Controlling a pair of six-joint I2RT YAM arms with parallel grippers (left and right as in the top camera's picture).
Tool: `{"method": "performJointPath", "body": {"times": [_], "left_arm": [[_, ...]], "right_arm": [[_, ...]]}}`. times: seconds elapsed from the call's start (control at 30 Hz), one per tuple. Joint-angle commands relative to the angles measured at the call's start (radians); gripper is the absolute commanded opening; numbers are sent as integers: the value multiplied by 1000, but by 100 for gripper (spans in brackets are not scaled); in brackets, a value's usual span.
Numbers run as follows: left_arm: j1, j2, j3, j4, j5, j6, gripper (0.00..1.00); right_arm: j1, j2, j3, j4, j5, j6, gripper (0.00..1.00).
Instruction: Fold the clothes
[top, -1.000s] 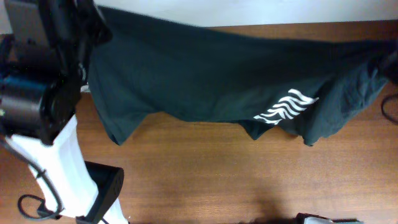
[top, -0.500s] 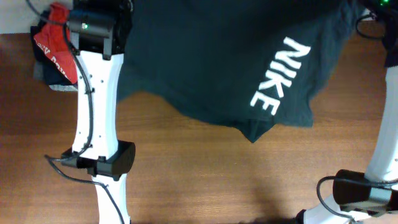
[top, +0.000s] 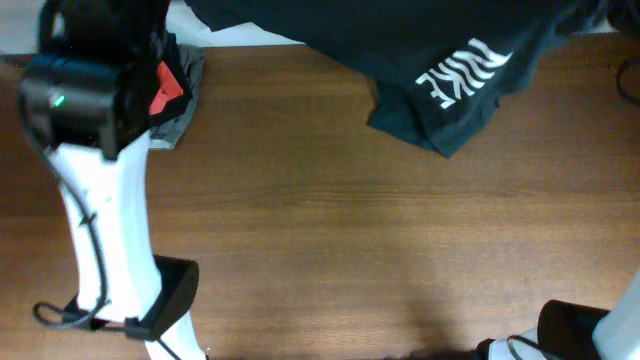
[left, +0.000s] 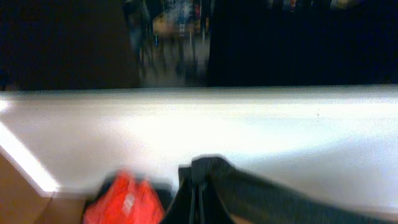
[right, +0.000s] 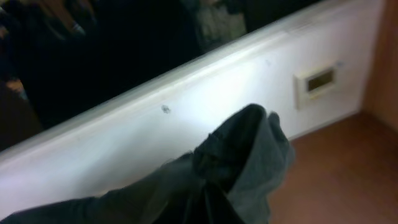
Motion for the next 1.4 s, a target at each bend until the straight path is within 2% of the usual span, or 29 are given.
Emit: {"method": "performJointPath", "body": {"times": [0.0, 0.07, 0.27, 0.5, 0.7, 0.87, 1.0, 1.03, 1.1, 1.23, 1.37], "left_arm": [[6, -16, 2, -151, 1, -96, 1], [5, -16, -27, -256, 4, -170, 1], [-13, -33, -27, -370, 87, -182, 1], [-57, -100, -27, -388, 117, -182, 1], [-55, -76, -29, -348, 116, -181, 1], [-22, 31, -29, -205, 115, -159, 1], [11, 146, -29, 32, 117, -127, 1], [27, 200, -29, 167, 149, -112, 1], [42, 244, -29, 304, 222, -74, 1], [60, 261, -27, 504, 278, -46, 1], [65, 224, 18, 546, 277, -38, 1]], "right_arm": [[-8, 21, 8, -106, 53, -17, 6], [-7, 25, 8, -176, 53, 19, 4], [-7, -30, 8, -233, -7, 21, 4], [-8, -100, 8, -244, -19, 48, 4], [-7, -50, 8, -230, -19, 66, 4], [-7, 92, 8, -117, -43, 66, 4], [-8, 223, 8, 65, -130, 91, 4], [-8, 284, 8, 167, -186, 140, 4], [-8, 319, 8, 277, -257, 153, 4], [-10, 318, 25, 444, -309, 153, 4], [-36, 283, 138, 431, -311, 148, 4]]}}
